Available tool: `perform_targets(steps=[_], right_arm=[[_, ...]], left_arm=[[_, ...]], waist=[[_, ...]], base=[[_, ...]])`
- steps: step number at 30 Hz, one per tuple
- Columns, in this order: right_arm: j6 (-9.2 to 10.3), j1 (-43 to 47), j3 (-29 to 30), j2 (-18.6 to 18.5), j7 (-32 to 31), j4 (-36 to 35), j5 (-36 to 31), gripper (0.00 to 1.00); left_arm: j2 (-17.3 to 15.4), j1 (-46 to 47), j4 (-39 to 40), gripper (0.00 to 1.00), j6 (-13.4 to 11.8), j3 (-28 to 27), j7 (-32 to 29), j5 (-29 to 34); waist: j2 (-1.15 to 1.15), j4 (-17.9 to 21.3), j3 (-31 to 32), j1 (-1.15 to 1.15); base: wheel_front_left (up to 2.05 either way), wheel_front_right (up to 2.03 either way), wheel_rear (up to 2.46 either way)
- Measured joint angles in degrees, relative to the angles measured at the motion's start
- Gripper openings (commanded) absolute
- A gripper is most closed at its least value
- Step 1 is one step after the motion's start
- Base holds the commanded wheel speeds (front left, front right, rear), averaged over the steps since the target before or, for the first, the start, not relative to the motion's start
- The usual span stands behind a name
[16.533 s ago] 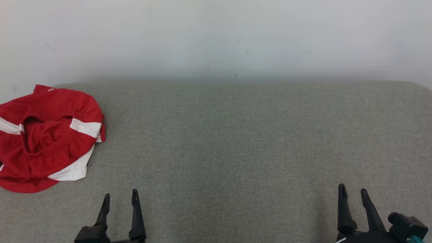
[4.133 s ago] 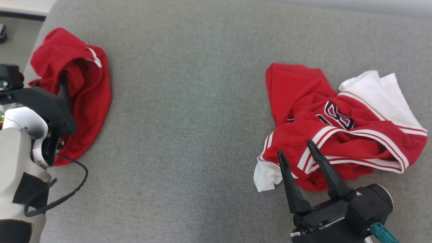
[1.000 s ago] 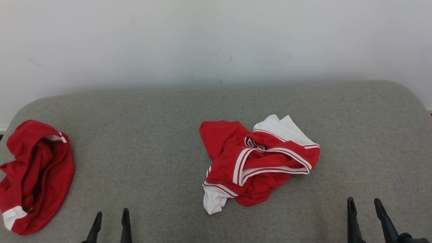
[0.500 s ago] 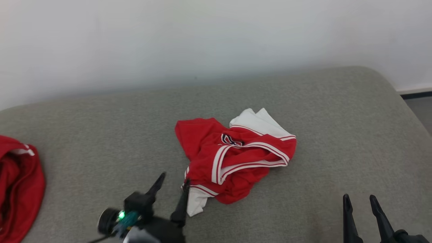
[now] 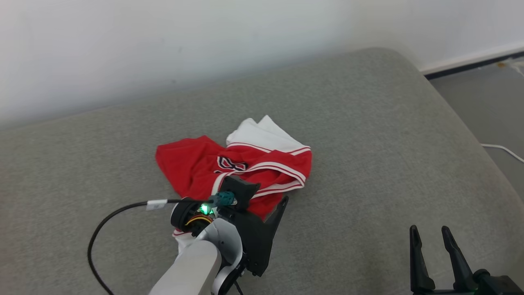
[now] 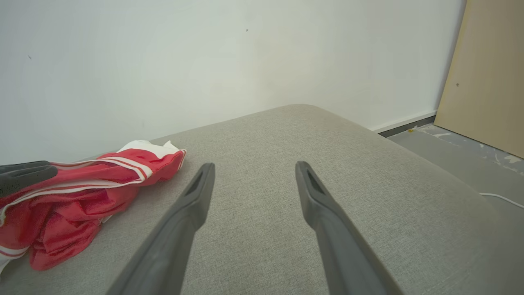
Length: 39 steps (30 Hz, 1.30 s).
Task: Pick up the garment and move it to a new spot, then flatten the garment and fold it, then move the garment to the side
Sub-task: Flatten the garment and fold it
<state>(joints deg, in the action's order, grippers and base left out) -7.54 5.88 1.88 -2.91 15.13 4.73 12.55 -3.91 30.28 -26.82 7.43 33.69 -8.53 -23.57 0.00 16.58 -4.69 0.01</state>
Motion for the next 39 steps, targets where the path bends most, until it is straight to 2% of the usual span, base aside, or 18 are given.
perform_targets(steps=[5, 11, 15, 22, 29, 30, 31, 37, 39], right_arm=[[0.00, -0.8, -0.8, 0.0, 0.0, 0.0, 0.7, 1.00], [0.00, -1.6, -2.2, 0.0, 0.0, -0.1, 1.8, 1.00], [0.00, -2.2, -2.9, 0.0, 0.0, 0.0, 2.6, 1.00], [0.00, -2.9, -3.6, 0.0, 0.0, 0.1, 3.7, 1.00], [0.00, -3.6, -4.8, 0.0, 0.0, 0.3, 4.1, 1.00], [0.00, -3.6, -4.8, 0.0, 0.0, 0.3, 4.2, 1.00], [0.00, -3.6, -4.8, 0.0, 0.0, 0.3, 4.3, 1.00], [0.00, -3.6, -4.5, 0.0, 0.0, 0.4, 4.5, 1.00], [0.00, -3.6, -4.2, 0.0, 0.0, 0.3, 4.5, 1.00]], left_arm=[[0.5, 3.0, -4.3, 1.00, 0.1, 2.0, -1.8, -1.8], [1.0, 7.1, -11.9, 1.00, -2.3, 3.0, -1.7, -4.0], [1.0, 8.8, -13.6, 1.00, -3.1, 4.9, -1.1, -7.0], [1.0, 12.3, -15.3, 1.00, -6.6, 9.4, 0.9, -8.9], [1.0, 15.5, -18.2, 1.00, -12.9, 13.4, 1.5, -13.8], [1.0, 16.4, -18.4, 0.13, -13.7, 14.3, 2.3, -15.4], [1.0, 16.8, -18.5, 0.00, -14.0, 14.7, 2.9, -15.9], [1.0, 18.6, -19.3, 0.00, -15.0, 16.0, 7.9, -19.8], [1.0, 20.3, -19.1, 0.00, -14.4, 15.8, 10.2, -21.5]], waist=[[0.00, 3.3, -1.8, 0.00], [0.00, 7.3, -4.3, 0.00], [0.00, 9.3, -5.6, 0.00], [0.00, 11.5, -7.9, 0.00], [0.01, 13.7, -8.9, 0.00], [0.00, 14.1, -9.0, 0.00], [0.01, 14.2, -9.1, 0.00], [0.01, 14.0, -8.9, 0.00], [0.00, 13.5, -8.9, 0.00]], base=[[0.00, 0.00, 0.00], [0.00, 0.00, 0.00], [0.00, 0.00, 0.00], [0.00, 0.00, 0.00], [0.00, 0.00, 0.00], [0.00, 0.00, 0.00], [0.00, 0.00, 0.00], [0.00, 0.00, 0.00], [0.00, 0.00, 0.00]])
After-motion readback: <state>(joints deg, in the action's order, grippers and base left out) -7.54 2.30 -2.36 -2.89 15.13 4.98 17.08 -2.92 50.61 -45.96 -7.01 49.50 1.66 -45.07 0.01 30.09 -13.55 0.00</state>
